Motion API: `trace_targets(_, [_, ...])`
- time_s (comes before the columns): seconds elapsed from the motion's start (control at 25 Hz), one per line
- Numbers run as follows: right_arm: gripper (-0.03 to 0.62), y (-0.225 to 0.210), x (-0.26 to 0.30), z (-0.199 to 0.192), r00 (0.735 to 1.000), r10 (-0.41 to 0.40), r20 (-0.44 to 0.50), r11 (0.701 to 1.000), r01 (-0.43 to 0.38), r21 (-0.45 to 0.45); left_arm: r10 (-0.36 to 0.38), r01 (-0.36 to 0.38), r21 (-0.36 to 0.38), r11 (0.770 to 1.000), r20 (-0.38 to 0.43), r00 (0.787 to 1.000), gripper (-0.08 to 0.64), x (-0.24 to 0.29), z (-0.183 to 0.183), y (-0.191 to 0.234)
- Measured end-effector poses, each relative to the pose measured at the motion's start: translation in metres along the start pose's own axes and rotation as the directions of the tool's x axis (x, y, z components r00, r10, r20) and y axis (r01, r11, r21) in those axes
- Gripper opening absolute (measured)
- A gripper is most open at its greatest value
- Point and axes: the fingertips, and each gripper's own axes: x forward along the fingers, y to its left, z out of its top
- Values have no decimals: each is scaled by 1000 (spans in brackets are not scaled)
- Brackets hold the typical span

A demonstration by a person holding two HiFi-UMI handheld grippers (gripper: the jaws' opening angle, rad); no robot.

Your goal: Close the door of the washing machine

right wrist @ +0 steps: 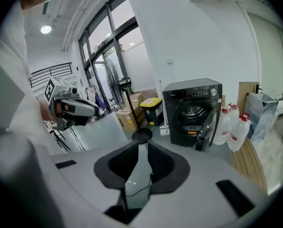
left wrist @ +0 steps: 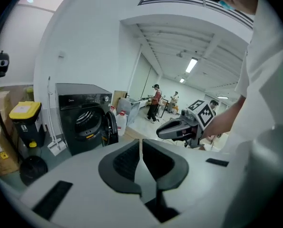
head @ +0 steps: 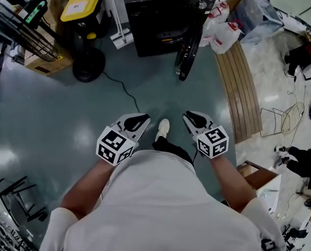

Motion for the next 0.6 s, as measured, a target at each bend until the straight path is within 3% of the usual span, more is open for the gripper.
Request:
trace_targets(0.24, [79, -93, 29, 20, 1000, -3, -12, 1000, 3, 24, 18, -18, 3, 1000, 23, 1000, 25, 62, 53, 27])
trace_targets(0.6, [87, -186, 79, 34, 996, -85, -22, 986, 87, 144, -48, 48, 4, 999, -36, 998, 18, 109, 76, 61])
